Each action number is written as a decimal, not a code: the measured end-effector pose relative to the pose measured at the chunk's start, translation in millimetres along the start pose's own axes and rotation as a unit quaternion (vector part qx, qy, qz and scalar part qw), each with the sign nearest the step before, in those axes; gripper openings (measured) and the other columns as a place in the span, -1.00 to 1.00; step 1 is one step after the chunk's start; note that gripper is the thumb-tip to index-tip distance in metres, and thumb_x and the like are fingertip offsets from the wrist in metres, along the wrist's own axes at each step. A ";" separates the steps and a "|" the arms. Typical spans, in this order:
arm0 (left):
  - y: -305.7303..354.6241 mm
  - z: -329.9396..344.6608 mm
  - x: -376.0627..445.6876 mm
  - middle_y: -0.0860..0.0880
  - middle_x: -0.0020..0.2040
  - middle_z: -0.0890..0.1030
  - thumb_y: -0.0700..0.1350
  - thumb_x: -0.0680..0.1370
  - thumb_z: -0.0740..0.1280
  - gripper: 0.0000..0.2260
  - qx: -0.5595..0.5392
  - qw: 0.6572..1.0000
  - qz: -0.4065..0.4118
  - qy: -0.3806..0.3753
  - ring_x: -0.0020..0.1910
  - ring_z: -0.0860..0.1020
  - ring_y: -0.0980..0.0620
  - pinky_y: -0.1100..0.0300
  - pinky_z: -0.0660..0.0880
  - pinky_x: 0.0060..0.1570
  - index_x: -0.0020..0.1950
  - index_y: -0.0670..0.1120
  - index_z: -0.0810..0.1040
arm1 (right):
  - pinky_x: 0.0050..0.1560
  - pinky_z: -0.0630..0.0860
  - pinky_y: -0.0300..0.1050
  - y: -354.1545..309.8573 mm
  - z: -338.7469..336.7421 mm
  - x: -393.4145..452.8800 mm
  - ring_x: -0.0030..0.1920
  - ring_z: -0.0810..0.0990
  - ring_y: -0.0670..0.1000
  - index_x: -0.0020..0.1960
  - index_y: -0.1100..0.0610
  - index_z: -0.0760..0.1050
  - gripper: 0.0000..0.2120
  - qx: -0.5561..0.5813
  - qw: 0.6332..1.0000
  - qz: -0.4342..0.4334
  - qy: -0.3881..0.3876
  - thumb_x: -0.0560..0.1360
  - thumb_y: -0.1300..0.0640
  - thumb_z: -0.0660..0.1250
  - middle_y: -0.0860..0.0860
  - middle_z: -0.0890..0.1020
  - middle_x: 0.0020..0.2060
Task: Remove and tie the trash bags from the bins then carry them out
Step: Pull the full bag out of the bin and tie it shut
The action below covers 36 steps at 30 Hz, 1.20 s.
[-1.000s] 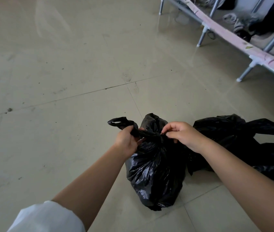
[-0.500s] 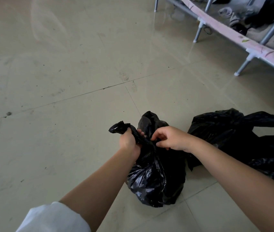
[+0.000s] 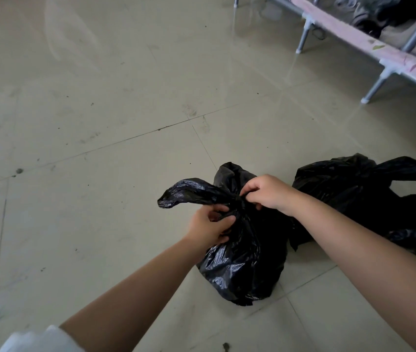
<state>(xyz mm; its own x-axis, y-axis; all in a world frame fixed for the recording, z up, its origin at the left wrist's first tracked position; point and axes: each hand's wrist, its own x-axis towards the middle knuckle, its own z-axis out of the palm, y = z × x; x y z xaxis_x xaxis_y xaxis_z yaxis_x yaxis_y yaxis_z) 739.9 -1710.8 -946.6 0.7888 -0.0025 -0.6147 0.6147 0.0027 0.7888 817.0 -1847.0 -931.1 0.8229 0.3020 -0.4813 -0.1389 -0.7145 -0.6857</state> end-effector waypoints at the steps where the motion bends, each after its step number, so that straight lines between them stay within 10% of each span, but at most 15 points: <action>1: -0.4 1.3 3.3 -0.01 -0.23 0.45 -0.26 0.53 0.31 -0.90 -0.002 1.000 0.015 0.021 -0.33 0.45 0.13 0.47 0.44 -0.52 -0.15 -0.09 0.47 | -0.58 0.30 -0.51 -0.4 -0.5 -0.2 -0.64 0.44 -0.25 0.04 0.28 0.56 -0.75 0.005 1.000 -0.003 -0.004 0.45 0.41 0.18 -0.07 0.48 -0.39; 11: 6.9 3.8 17.2 -0.09 -0.17 0.59 -0.31 0.42 0.41 -0.79 0.124 0.982 0.106 0.095 -0.34 0.50 0.10 0.31 0.43 -0.31 0.04 -0.29 0.62 | -0.58 0.25 -0.49 11.7 2.5 -6.2 -0.63 0.39 -0.29 -0.29 0.11 0.45 -0.69 0.136 0.989 -0.014 -0.048 0.45 0.48 0.23 -0.01 0.46 -0.40; 15: 14.3 3.5 19.0 -0.16 -0.15 0.62 -0.27 0.48 0.34 -0.80 -0.070 0.996 0.012 0.050 -0.22 0.58 -0.06 0.13 0.56 -0.15 0.09 -0.27 0.56 | -0.37 0.35 -0.53 4.0 3.8 -7.1 -0.37 0.51 -0.33 -0.12 0.17 0.50 -0.79 -0.016 0.997 -0.069 -0.002 0.47 0.43 0.20 0.03 0.53 -0.22; 20: 22.5 7.2 23.6 -0.09 -0.21 0.57 -0.13 0.60 0.21 -0.83 -0.167 0.984 -0.020 0.064 -0.21 0.57 -0.05 0.08 0.56 -0.12 -0.08 -0.18 0.53 | 0.08 0.38 -0.11 -5.8 10.5 -7.6 0.13 0.50 0.15 0.11 0.29 0.45 -0.75 -0.210 0.971 -0.112 0.031 0.46 0.36 0.15 0.19 0.55 0.11; 23: 18.5 13.9 26.9 -0.10 -0.15 0.54 -0.11 0.62 0.15 -0.79 -0.083 0.990 -0.051 0.102 -0.15 0.52 -0.07 0.09 0.52 -0.08 0.09 -0.20 0.50 | -0.01 0.39 -0.03 -6.5 12.6 -13.8 0.11 0.47 0.19 -0.11 0.24 0.39 -0.90 -0.350 0.930 -0.108 0.023 0.45 0.39 0.15 0.21 0.47 0.04; 28: 14.2 12.9 26.1 -0.04 -0.38 0.33 -0.21 0.60 0.11 -0.72 -0.064 0.985 -0.114 0.116 -0.45 0.27 0.08 0.28 0.17 -0.46 -0.33 -0.11 0.31 | -0.17 0.25 -0.11 10.8 14.2 -22.4 0.09 0.43 0.18 -0.41 0.09 -0.06 -0.53 -0.441 0.885 -0.139 0.050 0.42 0.48 0.11 0.16 0.41 -0.13; 32: 12.1 -6.2 29.0 -0.06 -0.39 0.30 -0.24 0.60 0.08 -0.71 -0.040 0.982 -0.117 0.146 -0.47 0.25 0.07 0.27 0.13 -0.46 -0.34 -0.13 0.27 | -0.15 0.29 -0.06 22.6 8.9 -28.8 0.11 0.44 0.16 -0.32 0.16 0.22 -0.74 -0.432 0.893 -0.116 0.041 0.45 0.45 0.08 0.09 0.37 -0.23; 36: 3.9 -10.3 24.6 -0.05 -0.36 0.42 -0.12 0.64 0.09 -0.79 -0.010 0.994 -0.062 0.095 -0.52 0.38 0.08 0.29 0.25 -0.52 -0.16 -0.14 0.39 | 0.03 0.40 -0.03 25.1 2.7 -30.6 0.13 0.48 0.17 0.04 0.30 0.44 -0.78 -0.427 0.899 -0.099 -0.009 0.47 0.40 0.08 0.22 0.47 0.09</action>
<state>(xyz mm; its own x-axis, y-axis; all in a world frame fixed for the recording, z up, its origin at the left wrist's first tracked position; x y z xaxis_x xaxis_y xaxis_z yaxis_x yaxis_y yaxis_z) 761.7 -1700.6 -958.7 0.6919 0.1839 -0.6982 0.7053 0.0344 0.7081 786.8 -1872.5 -935.0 0.7742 0.4819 -0.4104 0.4902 -0.8666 -0.0929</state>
